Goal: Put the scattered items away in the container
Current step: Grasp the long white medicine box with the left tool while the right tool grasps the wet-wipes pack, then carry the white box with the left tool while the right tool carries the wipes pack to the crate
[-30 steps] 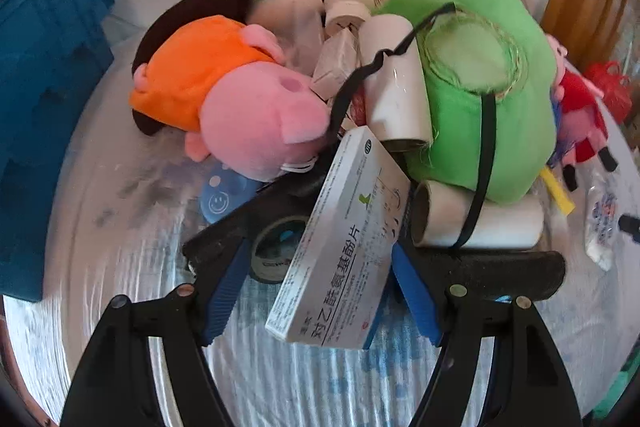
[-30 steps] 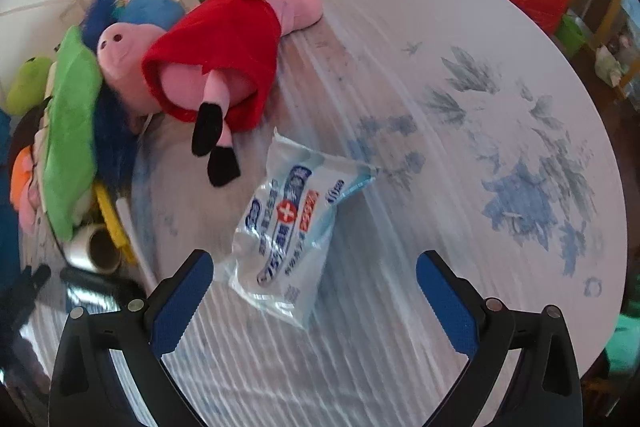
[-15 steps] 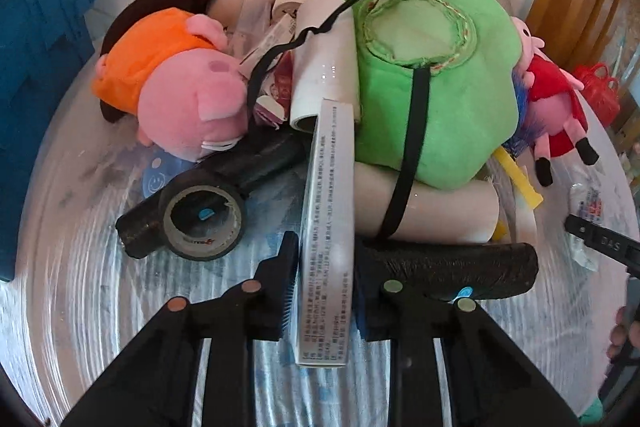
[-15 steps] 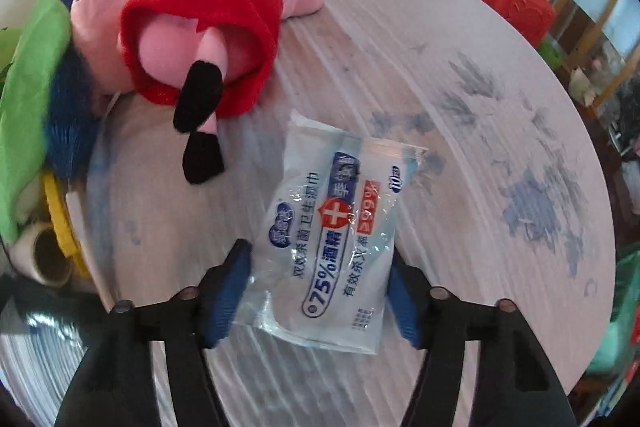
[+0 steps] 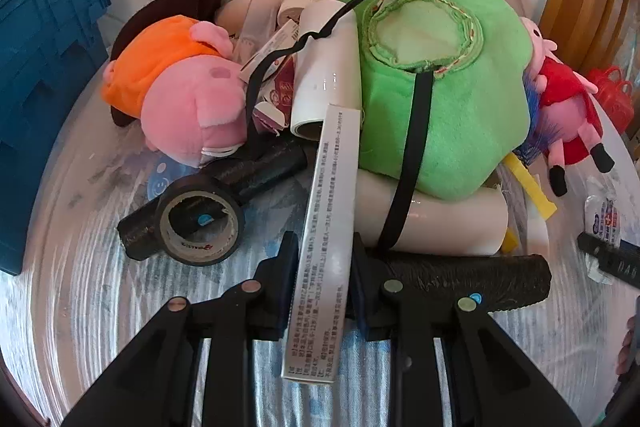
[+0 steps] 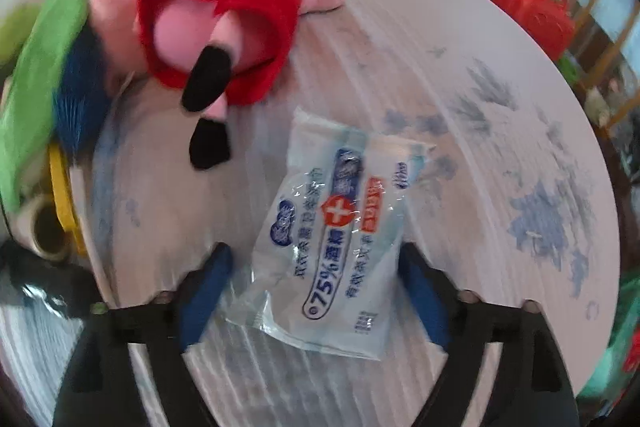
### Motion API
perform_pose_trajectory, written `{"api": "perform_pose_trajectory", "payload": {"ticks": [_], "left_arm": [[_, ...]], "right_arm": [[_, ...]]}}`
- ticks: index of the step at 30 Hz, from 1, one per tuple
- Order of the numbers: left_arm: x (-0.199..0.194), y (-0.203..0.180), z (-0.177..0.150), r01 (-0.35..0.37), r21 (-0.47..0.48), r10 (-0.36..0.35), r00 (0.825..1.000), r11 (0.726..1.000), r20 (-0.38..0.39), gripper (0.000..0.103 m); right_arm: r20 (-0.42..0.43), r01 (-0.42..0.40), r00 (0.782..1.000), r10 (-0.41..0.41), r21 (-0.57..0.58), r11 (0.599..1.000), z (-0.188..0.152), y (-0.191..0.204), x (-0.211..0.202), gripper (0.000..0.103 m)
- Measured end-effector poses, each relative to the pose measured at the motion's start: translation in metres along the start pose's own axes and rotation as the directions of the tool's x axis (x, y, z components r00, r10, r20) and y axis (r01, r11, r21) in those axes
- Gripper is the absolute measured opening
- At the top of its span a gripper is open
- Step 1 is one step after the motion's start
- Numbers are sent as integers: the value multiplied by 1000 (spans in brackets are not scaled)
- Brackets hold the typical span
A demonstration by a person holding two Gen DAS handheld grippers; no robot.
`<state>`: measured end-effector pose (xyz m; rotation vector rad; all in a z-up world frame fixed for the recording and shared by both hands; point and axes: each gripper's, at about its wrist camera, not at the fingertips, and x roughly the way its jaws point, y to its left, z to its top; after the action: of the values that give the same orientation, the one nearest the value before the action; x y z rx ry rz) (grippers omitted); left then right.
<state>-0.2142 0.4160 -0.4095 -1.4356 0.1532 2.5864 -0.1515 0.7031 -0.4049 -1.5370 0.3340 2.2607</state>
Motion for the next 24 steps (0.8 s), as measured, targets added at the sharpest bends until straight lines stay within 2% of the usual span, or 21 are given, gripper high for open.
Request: {"api": "perform_pose_trajectory", "payload": {"ticks": [4, 6, 7, 10, 14, 18, 24], "left_arm": [[3, 5, 2, 26, -53, -26, 1000, 998, -7, 24], [2, 2, 2, 18, -28, -18, 1000, 999, -19, 24], [2, 1, 2, 10, -16, -10, 1000, 1000, -20, 24], [-4, -3, -2, -22, -2, 22, 1000, 1000, -13, 20], [-20, -1, -7, -18, -3, 18, 1000, 1000, 1, 19], [-56, 1, 1, -9, 4, 9, 998, 1000, 69, 19], [-115, 43, 29, -3, -7, 5, 982, 1000, 187, 19]], "right_arm": [[4, 3, 1000, -3, 12, 1000, -1, 2, -6, 87], [16, 7, 1000, -7, 18, 1000, -2, 2, -11, 74], [28, 6, 1000, -7, 14, 1000, -3, 3, -15, 56], [39, 1, 999, -1, -11, 1000, -7, 8, -23, 49], [46, -49, 998, 49, 1, 999, -17, 1, -38, 44], [86, -97, 991, 98, -20, 995, -21, 10, -71, 44], [190, -179, 962, 198, -114, 977, -16, 50, -130, 44]]}}
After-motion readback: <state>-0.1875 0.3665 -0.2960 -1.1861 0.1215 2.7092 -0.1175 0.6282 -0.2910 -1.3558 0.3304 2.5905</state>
